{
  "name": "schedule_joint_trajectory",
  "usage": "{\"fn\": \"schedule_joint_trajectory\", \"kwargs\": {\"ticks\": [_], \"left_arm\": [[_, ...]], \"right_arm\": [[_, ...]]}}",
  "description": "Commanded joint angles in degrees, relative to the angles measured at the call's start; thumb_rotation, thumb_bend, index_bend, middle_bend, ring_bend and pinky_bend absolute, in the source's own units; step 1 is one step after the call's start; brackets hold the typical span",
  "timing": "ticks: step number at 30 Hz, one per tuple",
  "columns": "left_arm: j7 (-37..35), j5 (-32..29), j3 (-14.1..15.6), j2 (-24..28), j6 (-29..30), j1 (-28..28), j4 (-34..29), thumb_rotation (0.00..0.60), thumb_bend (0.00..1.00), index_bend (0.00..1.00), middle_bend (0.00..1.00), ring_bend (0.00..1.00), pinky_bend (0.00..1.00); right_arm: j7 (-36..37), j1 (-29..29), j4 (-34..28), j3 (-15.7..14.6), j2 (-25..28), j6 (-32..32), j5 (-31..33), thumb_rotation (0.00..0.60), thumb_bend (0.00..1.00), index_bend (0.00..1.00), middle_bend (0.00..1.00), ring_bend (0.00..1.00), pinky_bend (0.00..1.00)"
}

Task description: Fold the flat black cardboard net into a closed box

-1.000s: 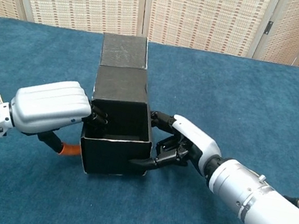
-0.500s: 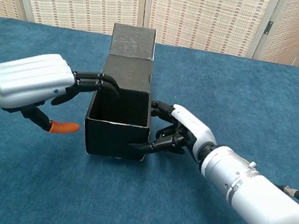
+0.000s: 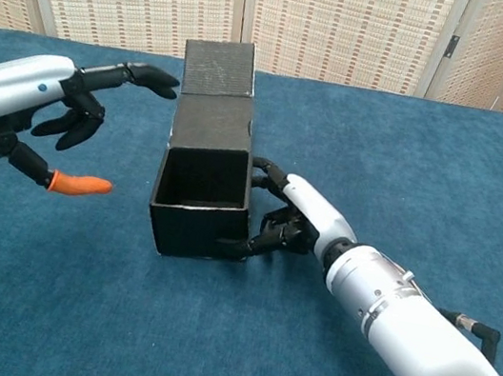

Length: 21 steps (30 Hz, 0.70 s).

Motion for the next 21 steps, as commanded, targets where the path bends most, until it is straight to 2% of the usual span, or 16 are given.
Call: {"fn": "schedule_joint_trajectory", "kwargs": {"ticks": [1,7,13,21], "left_arm": [[-8.0,-3.2,0.0,3.1,-3.5,0.4,-4.9,0.6,0.25,0.09,0.19,0.78,0.89],[-15.2,-5.5,-0.1,4.3,-7.7,0.1,-6.8,0.6,0.24,0.01,0.12,0.75,0.9],[-21.4,-7.9,-0.6,5.0,-12.0,-0.3,-7.9,0.6,0.23,0.0,0.06,0.72,0.9],[-26.8,-11.3,-1.4,2.7,-20.4,-1.8,-3.4,0.6,0.23,0.0,0.0,0.66,0.89]], "right_arm": [[-0.6,-1.1,-1.5,-1.1,1.0,0.6,-0.4,0.6,0.0,0.0,0.0,0.64,1.0],[-1.5,-2.8,-5.3,-3.2,3.6,0.1,-0.7,0.6,0.0,0.0,0.0,0.6,1.0],[-2.0,-4.0,-8.4,-4.4,5.3,0.1,-0.8,0.6,0.0,0.0,0.0,0.59,1.0],[-2.1,-6.3,-12.4,-5.2,9.0,2.7,-1.8,0.6,0.0,0.0,0.0,0.59,1.0]]}}
